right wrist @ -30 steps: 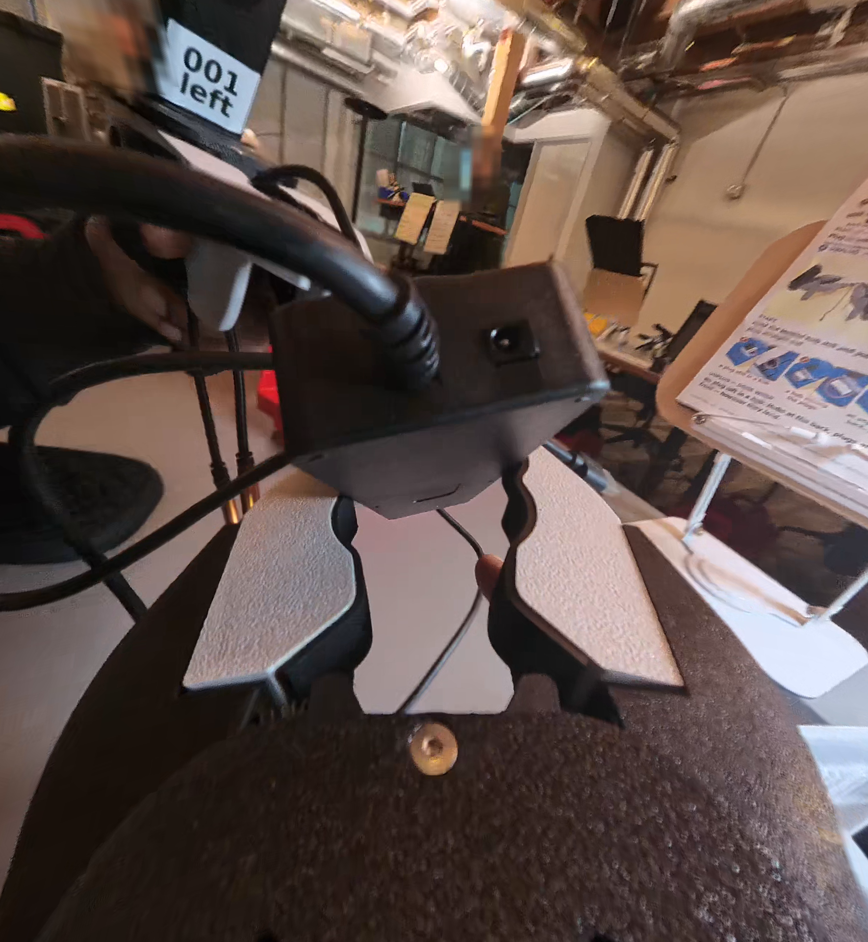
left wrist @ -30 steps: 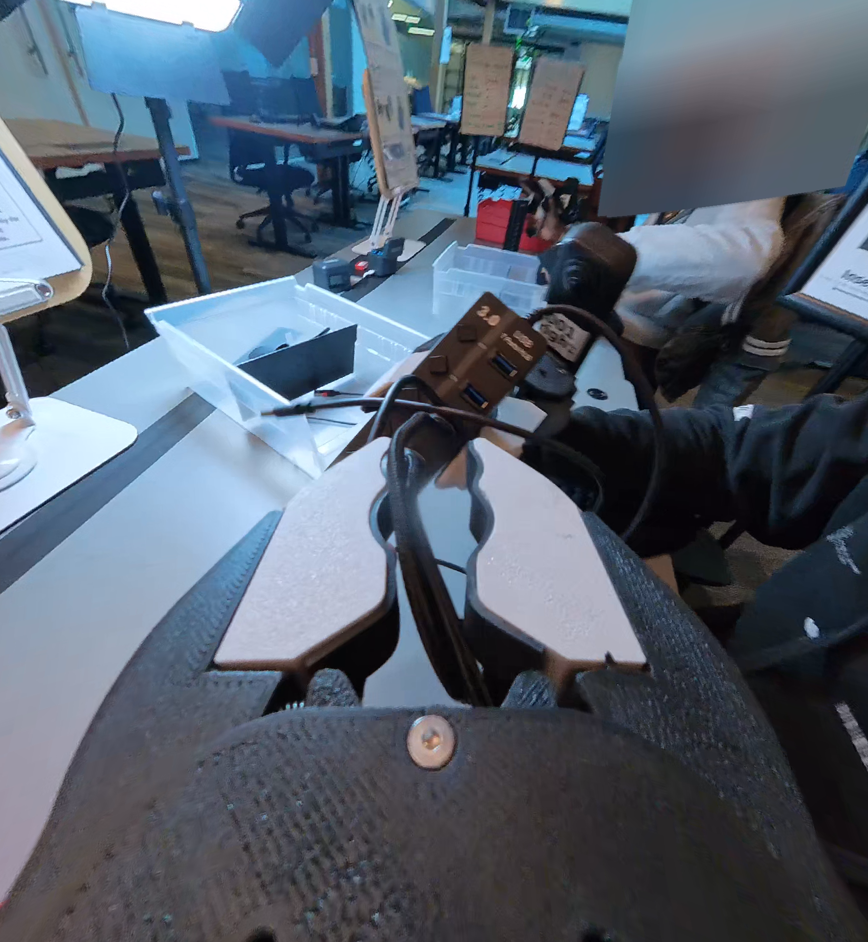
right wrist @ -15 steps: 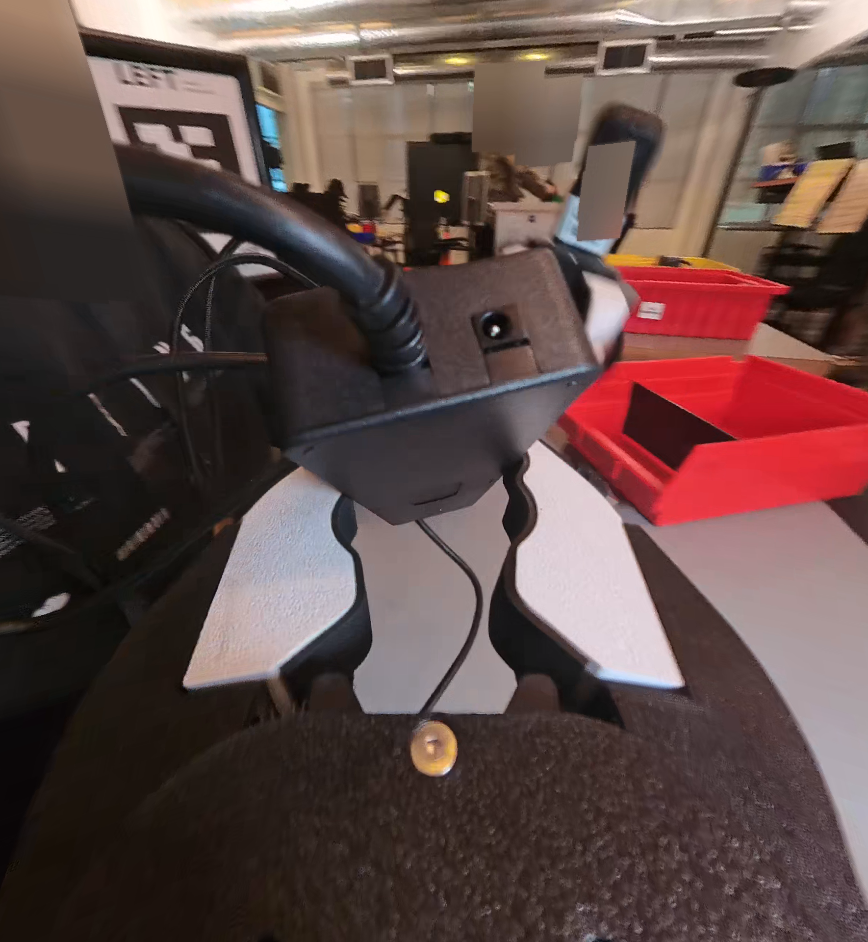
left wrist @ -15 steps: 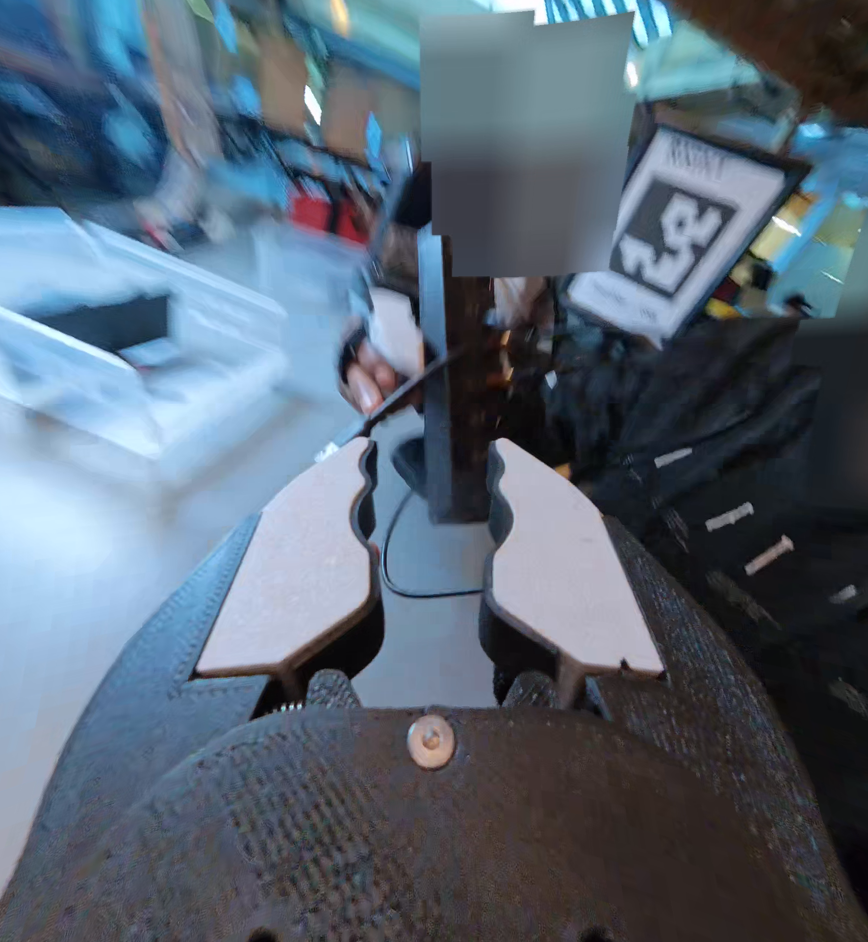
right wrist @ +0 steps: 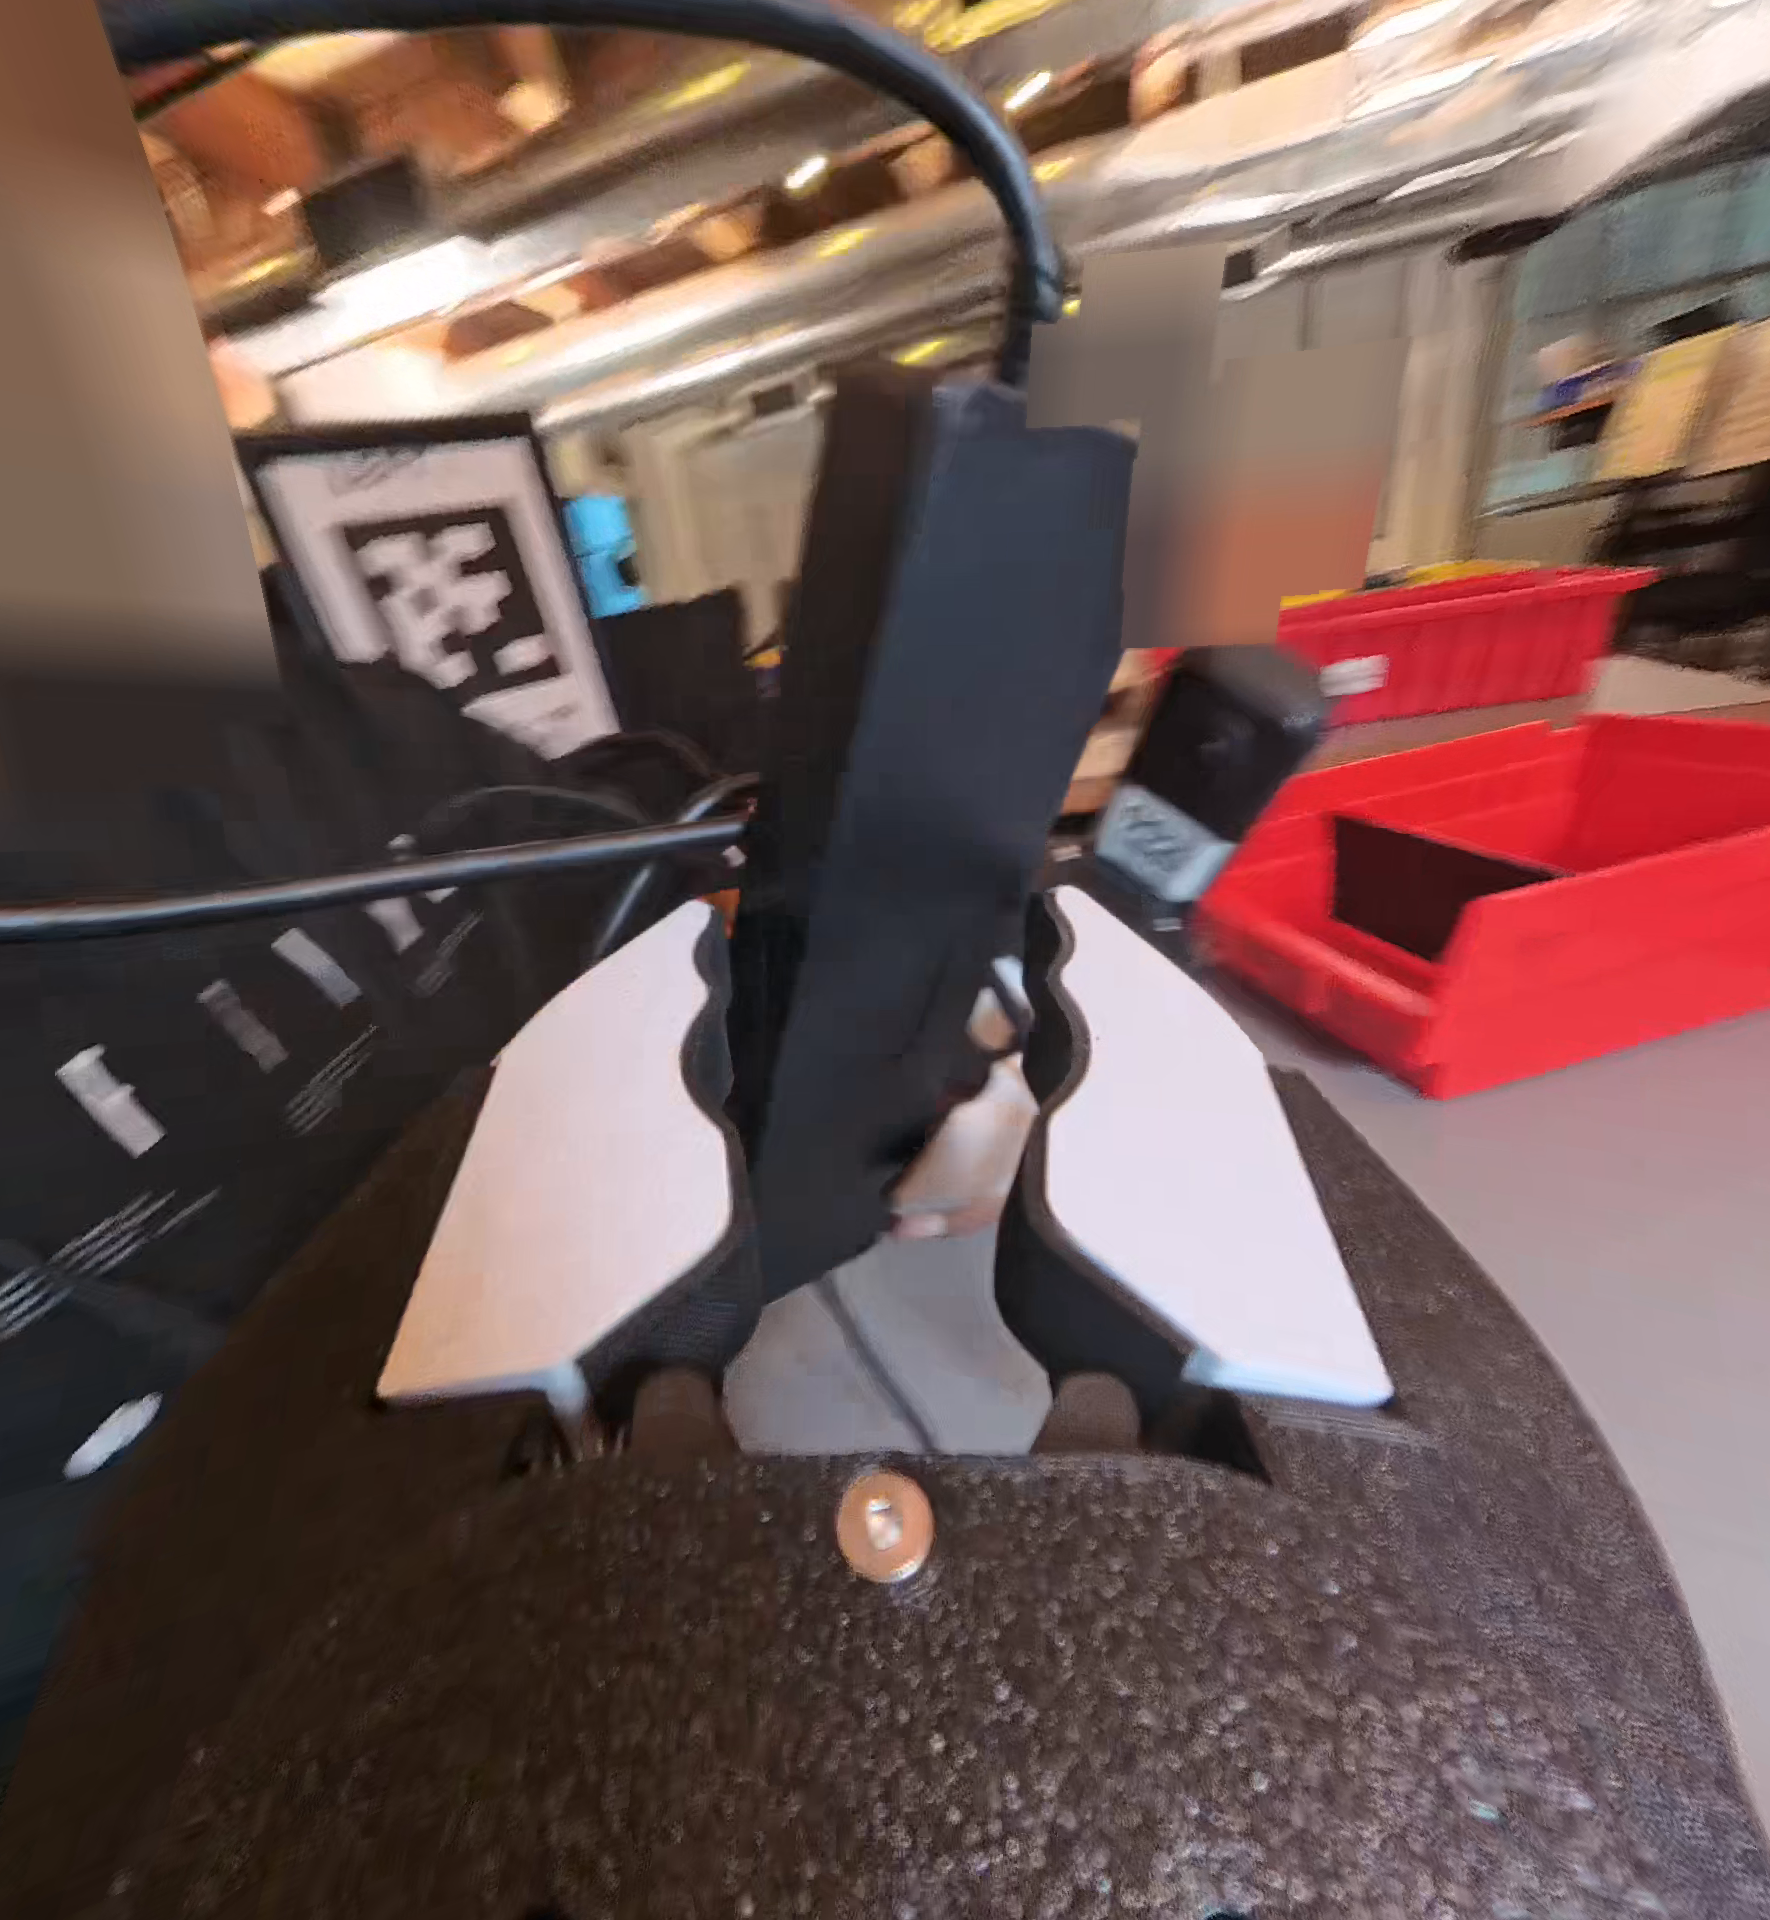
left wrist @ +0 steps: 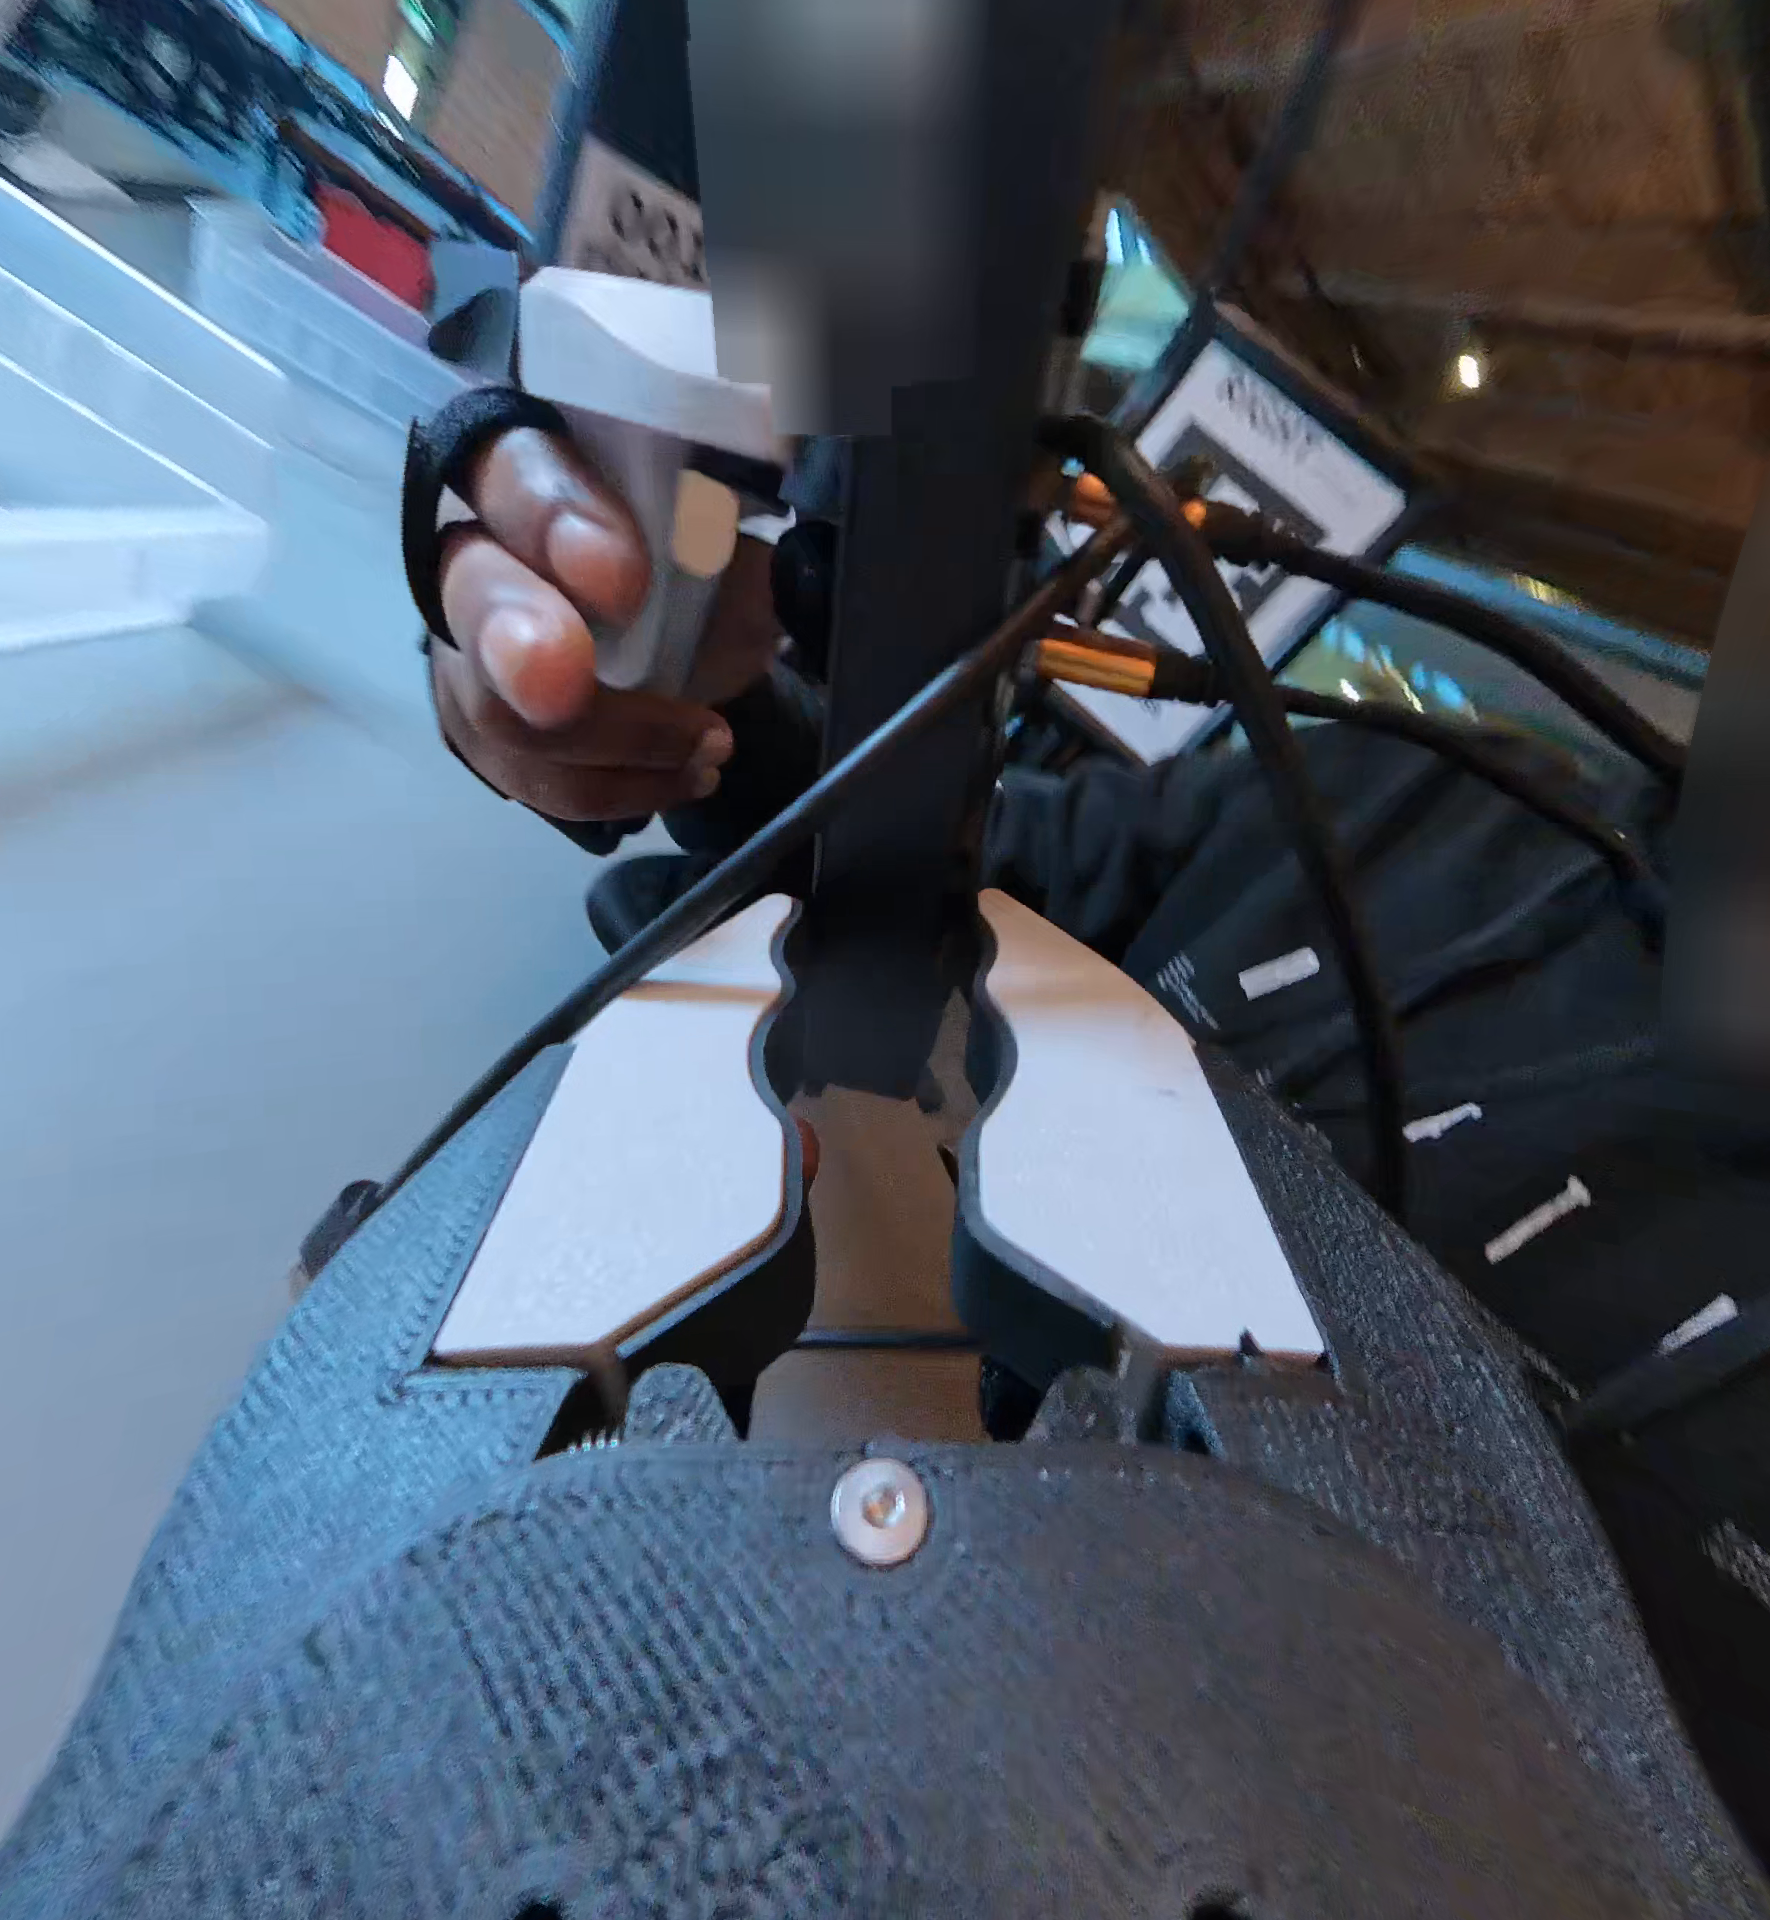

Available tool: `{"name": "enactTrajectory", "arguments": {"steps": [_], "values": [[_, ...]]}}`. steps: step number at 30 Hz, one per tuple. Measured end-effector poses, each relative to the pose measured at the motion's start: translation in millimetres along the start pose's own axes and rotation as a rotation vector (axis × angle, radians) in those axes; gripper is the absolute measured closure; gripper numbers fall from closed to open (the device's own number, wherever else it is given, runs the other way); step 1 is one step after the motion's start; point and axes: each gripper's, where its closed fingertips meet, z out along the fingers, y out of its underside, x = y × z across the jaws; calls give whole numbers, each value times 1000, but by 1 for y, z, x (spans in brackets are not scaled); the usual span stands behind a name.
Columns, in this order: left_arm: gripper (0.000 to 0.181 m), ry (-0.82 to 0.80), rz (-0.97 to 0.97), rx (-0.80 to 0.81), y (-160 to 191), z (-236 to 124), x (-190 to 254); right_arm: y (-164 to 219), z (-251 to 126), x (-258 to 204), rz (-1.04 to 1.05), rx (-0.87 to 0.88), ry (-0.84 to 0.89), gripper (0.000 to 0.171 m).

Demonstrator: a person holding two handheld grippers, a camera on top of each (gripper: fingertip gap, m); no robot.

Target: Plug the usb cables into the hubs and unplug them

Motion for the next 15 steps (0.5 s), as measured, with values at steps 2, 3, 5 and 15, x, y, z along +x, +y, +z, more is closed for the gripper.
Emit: {"name": "enactTrajectory", "arguments": {"steps": [2,3,5,15], "values": [[155,-36,-46,93,-13,-8,-8,-10,-12,31,25,34,193,116],[155,-62,-73,150,-19,-13,-14,-11,-18,46,43,27,286,116],[157,-113,-101,260,-30,-26,-25,-11,-30,69,45,18,458,115],[158,-301,86,404,-60,-61,-26,-11,-76,99,-13,-72,707,123]]}}
